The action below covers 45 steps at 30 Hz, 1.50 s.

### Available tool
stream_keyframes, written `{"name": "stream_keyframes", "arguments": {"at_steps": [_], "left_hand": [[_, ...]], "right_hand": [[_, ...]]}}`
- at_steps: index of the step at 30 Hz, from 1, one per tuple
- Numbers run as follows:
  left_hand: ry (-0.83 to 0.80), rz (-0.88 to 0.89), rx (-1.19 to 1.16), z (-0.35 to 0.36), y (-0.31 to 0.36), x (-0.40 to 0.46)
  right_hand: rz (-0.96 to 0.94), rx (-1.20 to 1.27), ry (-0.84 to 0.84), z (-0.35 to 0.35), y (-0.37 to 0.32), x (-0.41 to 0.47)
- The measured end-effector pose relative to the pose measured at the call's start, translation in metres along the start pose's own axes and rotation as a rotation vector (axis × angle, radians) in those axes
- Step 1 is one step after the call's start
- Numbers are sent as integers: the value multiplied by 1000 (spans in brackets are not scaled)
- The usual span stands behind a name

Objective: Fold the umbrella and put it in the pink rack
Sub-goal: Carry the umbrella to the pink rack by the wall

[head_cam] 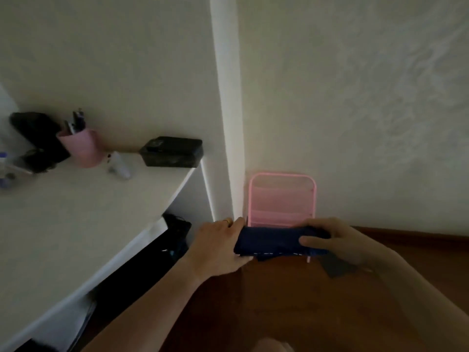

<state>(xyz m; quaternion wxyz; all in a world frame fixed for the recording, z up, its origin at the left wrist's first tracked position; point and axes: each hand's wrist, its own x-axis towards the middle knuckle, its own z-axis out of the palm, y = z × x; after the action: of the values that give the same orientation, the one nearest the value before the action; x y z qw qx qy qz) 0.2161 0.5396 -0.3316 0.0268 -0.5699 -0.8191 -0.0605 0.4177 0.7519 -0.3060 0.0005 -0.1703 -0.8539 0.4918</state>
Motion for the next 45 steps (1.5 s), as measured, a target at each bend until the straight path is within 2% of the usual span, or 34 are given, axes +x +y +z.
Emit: {"name": "stream_keyframes", "arguments": {"at_steps": [4, 6, 10, 14, 19, 23, 27, 30, 34, 39, 41, 45], "left_hand": [[-201, 24, -224, 76, -26, 102], [-195, 55, -247, 122, -37, 157], [-96, 89, -109, 223, -63, 271], [-108, 31, 84, 311, -92, 369], [-185, -66, 95, 399, -118, 439], [-226, -106, -44, 448, -135, 455], [-211, -158, -229, 472, -144, 446], [-160, -134, -299, 476, -145, 431], [-135, 89, -157, 479, -145, 415], [-173, 25, 54, 459, -120, 410], [-158, 12, 68, 442, -111, 401], [-136, 11, 37, 371, -83, 358]], "right_hand": [[36, -10, 138, -43, 90, 72], [73, -76, 196, -58, 139, 119], [131, -361, 296, -74, 233, 227], [132, -537, 350, -80, 318, 330], [261, -708, 406, -61, 405, 415], [296, -685, 354, -44, 449, 441], [287, -616, 284, -31, 463, 448], [291, -651, 340, -19, 465, 442], [279, -728, 314, -4, 465, 437], [341, -795, 359, 5, 449, 433], [338, -794, 417, 7, 430, 422], [341, -623, 527, 11, 354, 363]]}}
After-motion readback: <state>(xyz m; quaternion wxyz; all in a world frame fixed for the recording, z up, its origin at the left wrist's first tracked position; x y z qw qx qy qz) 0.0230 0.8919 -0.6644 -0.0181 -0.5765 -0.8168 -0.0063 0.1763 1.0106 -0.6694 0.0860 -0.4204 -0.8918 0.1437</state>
